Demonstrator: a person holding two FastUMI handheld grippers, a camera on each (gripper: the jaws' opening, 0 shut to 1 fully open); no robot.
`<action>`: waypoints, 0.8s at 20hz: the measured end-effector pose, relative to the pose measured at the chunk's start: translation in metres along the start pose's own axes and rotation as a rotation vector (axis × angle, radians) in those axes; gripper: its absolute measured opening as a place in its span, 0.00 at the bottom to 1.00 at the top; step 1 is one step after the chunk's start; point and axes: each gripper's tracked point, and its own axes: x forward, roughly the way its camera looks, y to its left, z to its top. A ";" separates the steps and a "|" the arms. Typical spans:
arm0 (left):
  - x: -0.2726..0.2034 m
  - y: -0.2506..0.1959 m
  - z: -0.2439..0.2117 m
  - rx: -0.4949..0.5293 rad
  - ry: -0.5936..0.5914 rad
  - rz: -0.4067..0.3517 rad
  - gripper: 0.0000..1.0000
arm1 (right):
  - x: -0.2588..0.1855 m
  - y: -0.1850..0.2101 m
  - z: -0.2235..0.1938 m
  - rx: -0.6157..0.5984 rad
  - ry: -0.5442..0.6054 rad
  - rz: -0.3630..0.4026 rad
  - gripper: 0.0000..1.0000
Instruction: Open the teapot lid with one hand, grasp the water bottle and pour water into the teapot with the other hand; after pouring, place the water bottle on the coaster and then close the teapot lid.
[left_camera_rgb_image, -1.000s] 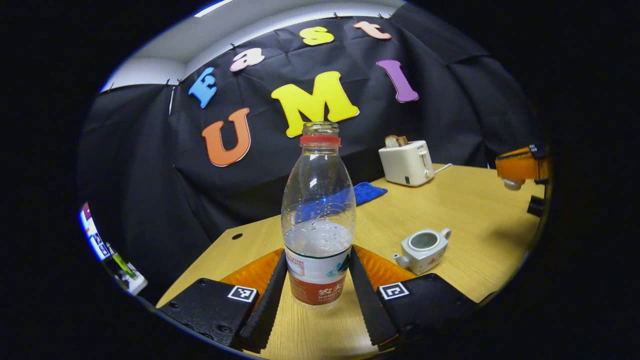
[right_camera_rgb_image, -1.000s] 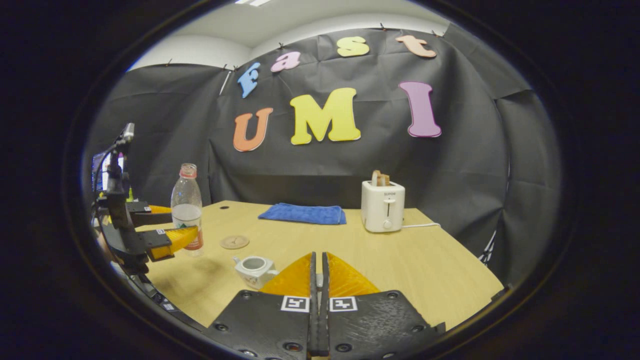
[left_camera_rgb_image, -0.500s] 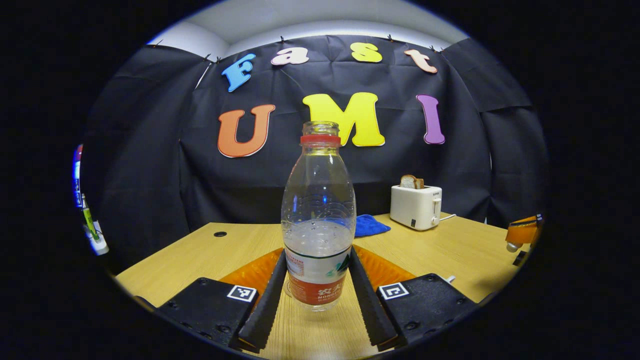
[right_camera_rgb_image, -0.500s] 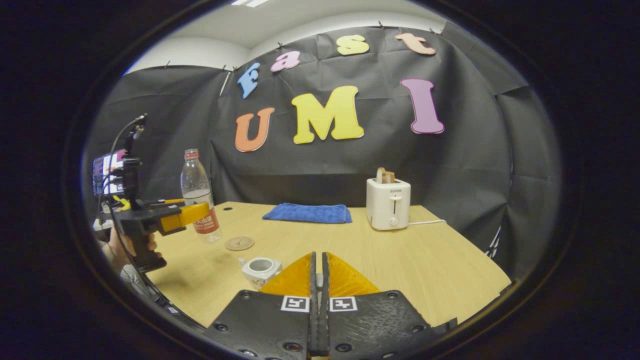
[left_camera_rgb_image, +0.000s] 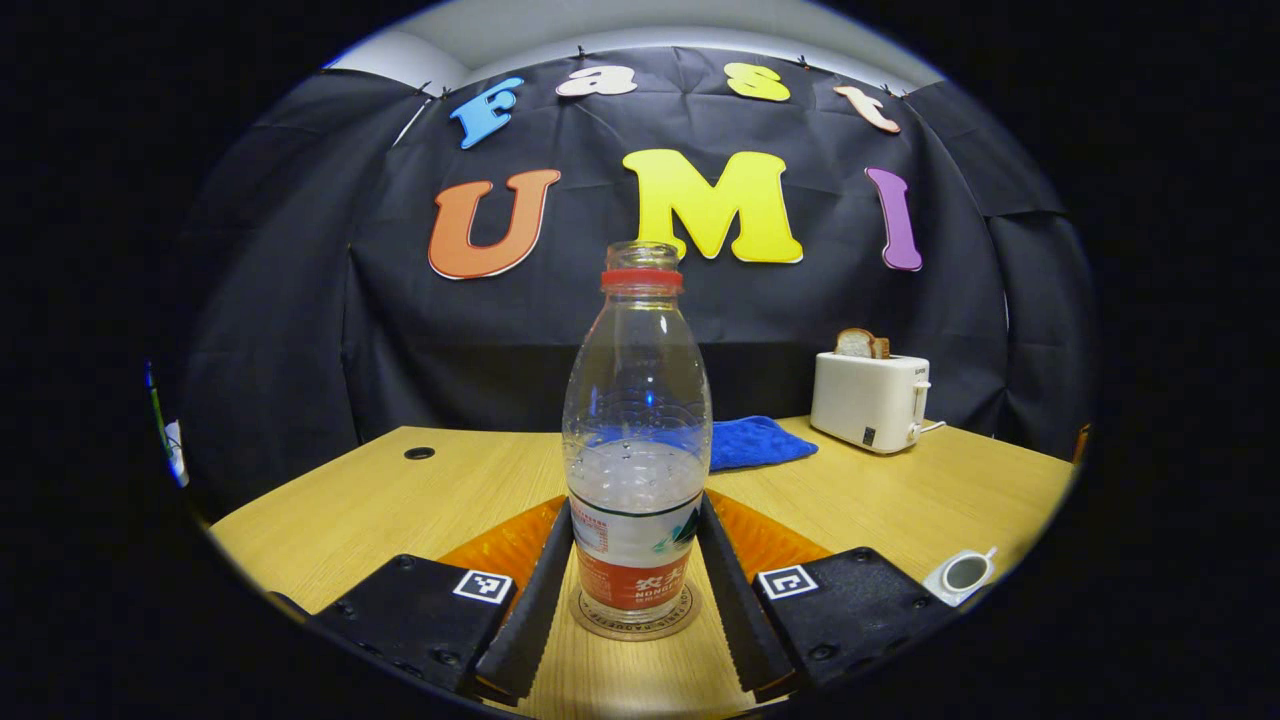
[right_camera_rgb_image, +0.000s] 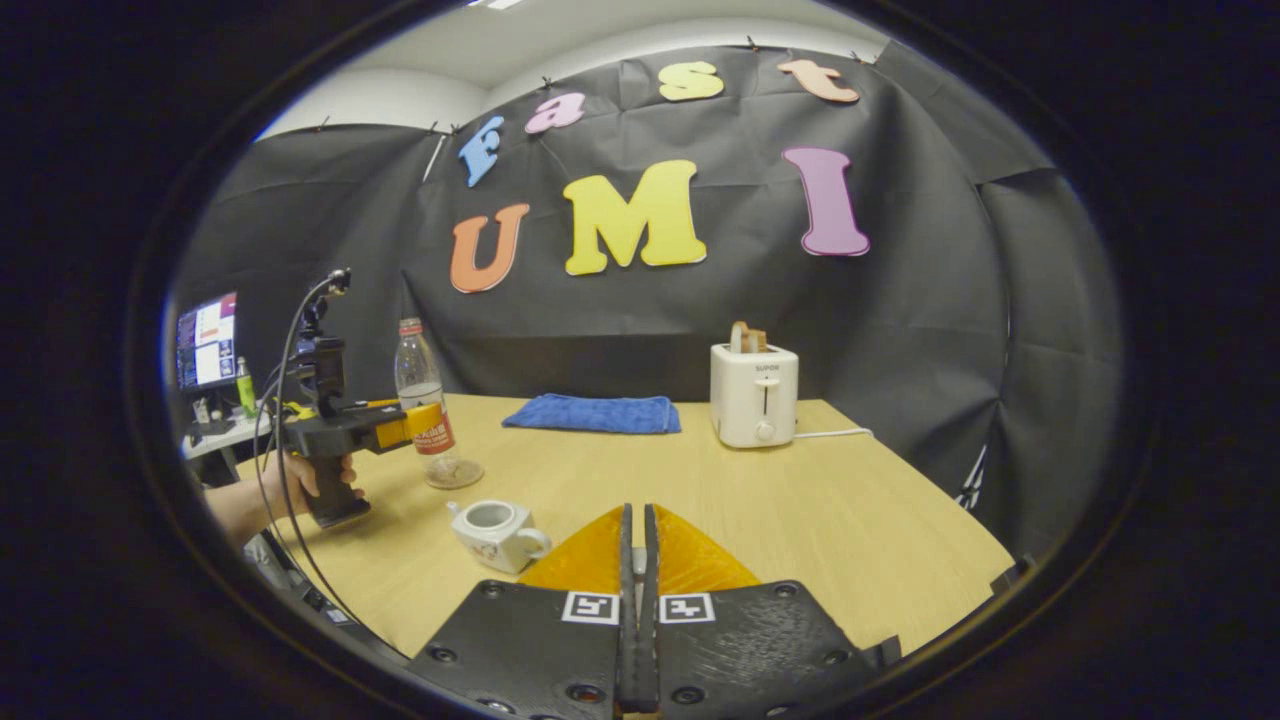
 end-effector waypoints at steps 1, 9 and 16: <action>0.004 -0.002 -0.005 -0.004 0.013 -0.009 0.74 | 0.001 -0.003 0.000 0.005 0.002 -0.006 0.00; 0.009 0.002 -0.009 0.001 0.018 0.000 0.76 | 0.004 -0.005 -0.006 0.010 0.020 -0.012 0.00; 0.007 0.003 -0.007 0.007 0.022 0.000 0.87 | 0.004 0.002 -0.006 0.000 0.019 -0.001 0.00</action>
